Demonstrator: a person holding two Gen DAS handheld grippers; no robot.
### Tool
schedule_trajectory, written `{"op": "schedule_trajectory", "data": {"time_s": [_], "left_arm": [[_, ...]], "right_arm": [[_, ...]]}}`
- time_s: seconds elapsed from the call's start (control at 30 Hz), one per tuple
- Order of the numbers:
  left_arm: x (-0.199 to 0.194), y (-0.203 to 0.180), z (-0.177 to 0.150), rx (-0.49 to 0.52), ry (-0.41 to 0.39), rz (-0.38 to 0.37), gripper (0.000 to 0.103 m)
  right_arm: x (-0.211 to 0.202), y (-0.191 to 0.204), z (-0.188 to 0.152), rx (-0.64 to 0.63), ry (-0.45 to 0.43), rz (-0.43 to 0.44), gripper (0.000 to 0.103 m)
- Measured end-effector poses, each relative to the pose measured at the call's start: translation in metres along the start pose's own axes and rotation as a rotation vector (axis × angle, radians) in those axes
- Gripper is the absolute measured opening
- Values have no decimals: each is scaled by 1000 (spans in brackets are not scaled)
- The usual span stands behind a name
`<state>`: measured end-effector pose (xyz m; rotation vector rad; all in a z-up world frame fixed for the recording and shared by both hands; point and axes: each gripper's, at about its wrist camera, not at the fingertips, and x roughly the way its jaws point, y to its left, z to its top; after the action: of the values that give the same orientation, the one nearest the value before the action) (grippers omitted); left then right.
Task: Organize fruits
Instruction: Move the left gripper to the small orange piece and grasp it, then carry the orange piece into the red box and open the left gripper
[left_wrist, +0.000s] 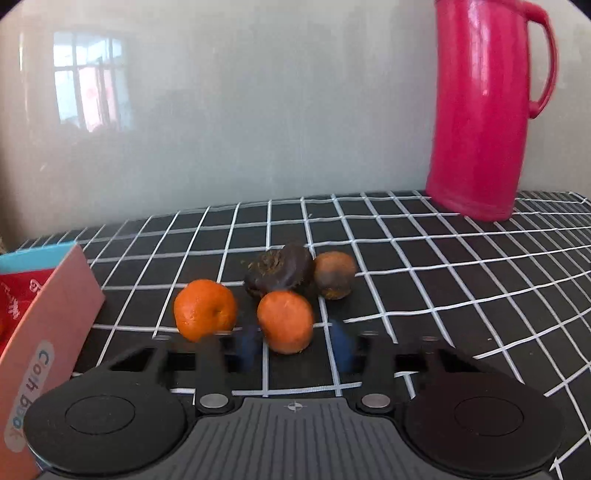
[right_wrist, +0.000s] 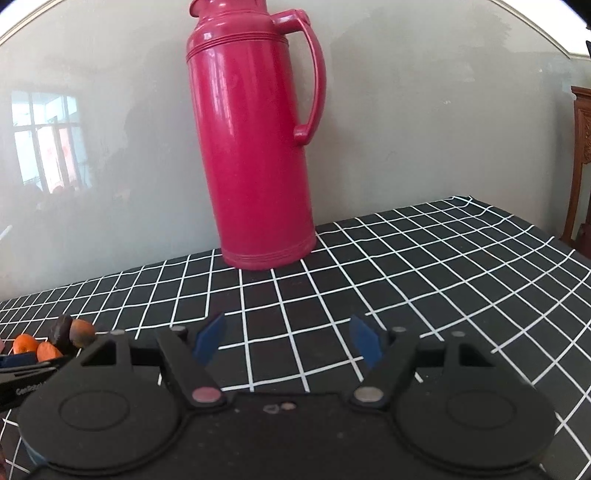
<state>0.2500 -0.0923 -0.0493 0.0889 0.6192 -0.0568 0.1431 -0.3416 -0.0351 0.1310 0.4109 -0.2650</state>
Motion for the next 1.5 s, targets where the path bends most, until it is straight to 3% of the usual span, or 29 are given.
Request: {"op": "schedule_trajectory", "data": {"time_s": [0.1, 0.53, 0.87, 1.2, 1.5], "left_arm": [[0, 0, 1, -6, -3, -5, 31], [-24, 3, -13, 19, -24, -32, 31], [-66, 23, -17, 21, -69, -43, 31], [-114, 76, -20, -17, -140, -4, 31], [-142, 153, -34, -76, -160, 105, 31]], "right_arm": [[1, -2, 1, -3, 6, -5, 74], [12, 15, 0, -13, 33, -20, 74], [1, 40, -2, -39, 20, 8, 74], [-17, 91, -5, -67, 3, 81, 74], [-29, 136, -10, -106, -1, 140, 74]]}}
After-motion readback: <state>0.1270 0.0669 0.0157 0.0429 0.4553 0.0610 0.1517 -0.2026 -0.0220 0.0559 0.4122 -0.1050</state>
